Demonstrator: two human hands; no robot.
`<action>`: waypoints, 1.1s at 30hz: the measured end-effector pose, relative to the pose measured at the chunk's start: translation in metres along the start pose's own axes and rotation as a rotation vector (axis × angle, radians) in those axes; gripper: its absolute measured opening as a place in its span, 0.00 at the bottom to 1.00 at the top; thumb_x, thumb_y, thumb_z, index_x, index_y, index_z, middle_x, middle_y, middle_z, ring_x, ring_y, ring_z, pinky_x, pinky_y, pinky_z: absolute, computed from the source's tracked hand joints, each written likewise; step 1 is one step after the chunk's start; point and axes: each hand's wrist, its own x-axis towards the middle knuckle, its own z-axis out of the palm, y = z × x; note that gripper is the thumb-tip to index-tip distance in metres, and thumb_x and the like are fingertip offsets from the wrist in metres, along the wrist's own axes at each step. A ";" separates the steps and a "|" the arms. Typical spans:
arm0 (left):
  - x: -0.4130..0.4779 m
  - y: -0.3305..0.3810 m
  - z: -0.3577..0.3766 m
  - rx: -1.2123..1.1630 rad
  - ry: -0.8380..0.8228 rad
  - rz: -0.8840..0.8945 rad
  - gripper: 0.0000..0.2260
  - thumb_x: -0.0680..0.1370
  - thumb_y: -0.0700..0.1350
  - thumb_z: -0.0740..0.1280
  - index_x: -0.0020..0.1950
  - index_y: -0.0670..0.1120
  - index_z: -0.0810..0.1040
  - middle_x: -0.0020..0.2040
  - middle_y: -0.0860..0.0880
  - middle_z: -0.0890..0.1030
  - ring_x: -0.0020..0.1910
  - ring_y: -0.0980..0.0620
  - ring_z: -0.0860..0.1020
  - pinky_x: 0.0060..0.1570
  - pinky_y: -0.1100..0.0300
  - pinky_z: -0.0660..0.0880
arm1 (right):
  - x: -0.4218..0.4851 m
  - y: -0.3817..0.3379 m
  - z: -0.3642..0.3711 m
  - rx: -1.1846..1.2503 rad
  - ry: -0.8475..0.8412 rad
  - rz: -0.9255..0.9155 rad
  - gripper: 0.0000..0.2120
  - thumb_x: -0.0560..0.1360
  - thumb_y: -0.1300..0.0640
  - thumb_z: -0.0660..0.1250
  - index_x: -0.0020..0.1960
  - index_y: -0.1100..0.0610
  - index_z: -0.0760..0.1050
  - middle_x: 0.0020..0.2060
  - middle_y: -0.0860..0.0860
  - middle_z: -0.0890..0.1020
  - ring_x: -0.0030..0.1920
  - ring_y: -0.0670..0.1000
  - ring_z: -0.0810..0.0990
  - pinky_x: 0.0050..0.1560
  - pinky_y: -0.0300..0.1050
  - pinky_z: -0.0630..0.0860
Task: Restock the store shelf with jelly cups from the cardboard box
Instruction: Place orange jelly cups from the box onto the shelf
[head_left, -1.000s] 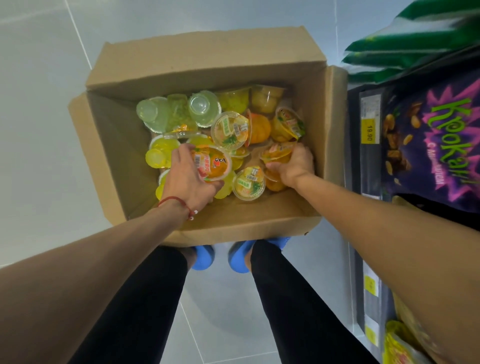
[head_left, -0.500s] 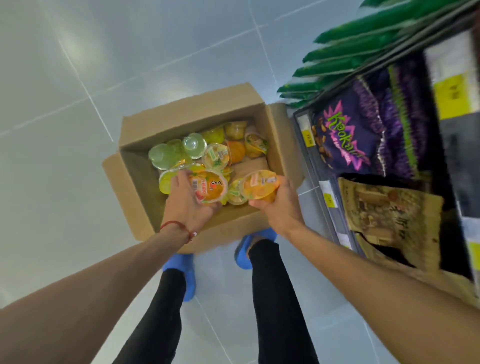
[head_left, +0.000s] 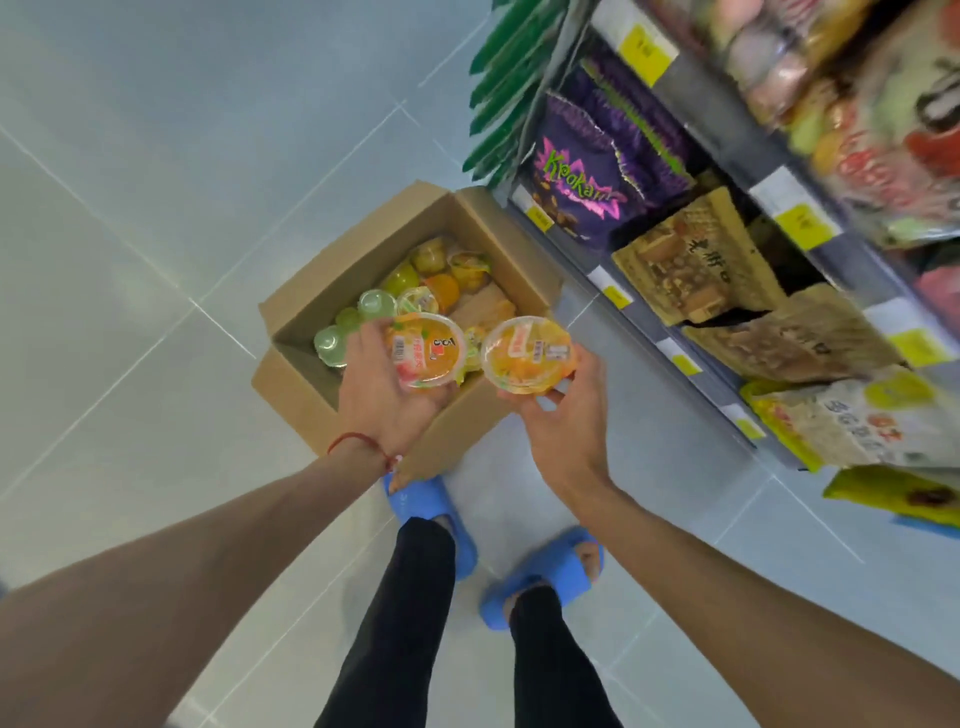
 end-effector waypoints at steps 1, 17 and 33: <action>-0.010 0.007 0.001 -0.005 -0.014 0.023 0.40 0.62 0.55 0.80 0.68 0.49 0.65 0.58 0.52 0.69 0.56 0.50 0.74 0.53 0.55 0.74 | -0.013 -0.002 -0.008 0.024 0.008 -0.005 0.34 0.66 0.55 0.82 0.66 0.44 0.69 0.63 0.49 0.74 0.61 0.48 0.80 0.60 0.56 0.80; -0.238 0.130 0.013 0.009 0.008 0.464 0.37 0.60 0.62 0.77 0.65 0.57 0.65 0.58 0.53 0.73 0.57 0.50 0.76 0.56 0.48 0.76 | -0.210 -0.014 -0.212 0.189 0.188 -0.214 0.30 0.70 0.53 0.81 0.64 0.42 0.69 0.60 0.45 0.78 0.55 0.39 0.79 0.59 0.45 0.79; -0.413 0.425 -0.042 -0.152 0.062 0.943 0.36 0.63 0.59 0.80 0.65 0.56 0.67 0.60 0.55 0.71 0.59 0.56 0.71 0.59 0.59 0.70 | -0.340 -0.188 -0.462 0.190 0.571 -0.545 0.33 0.68 0.44 0.79 0.65 0.29 0.64 0.62 0.39 0.73 0.66 0.48 0.73 0.66 0.53 0.74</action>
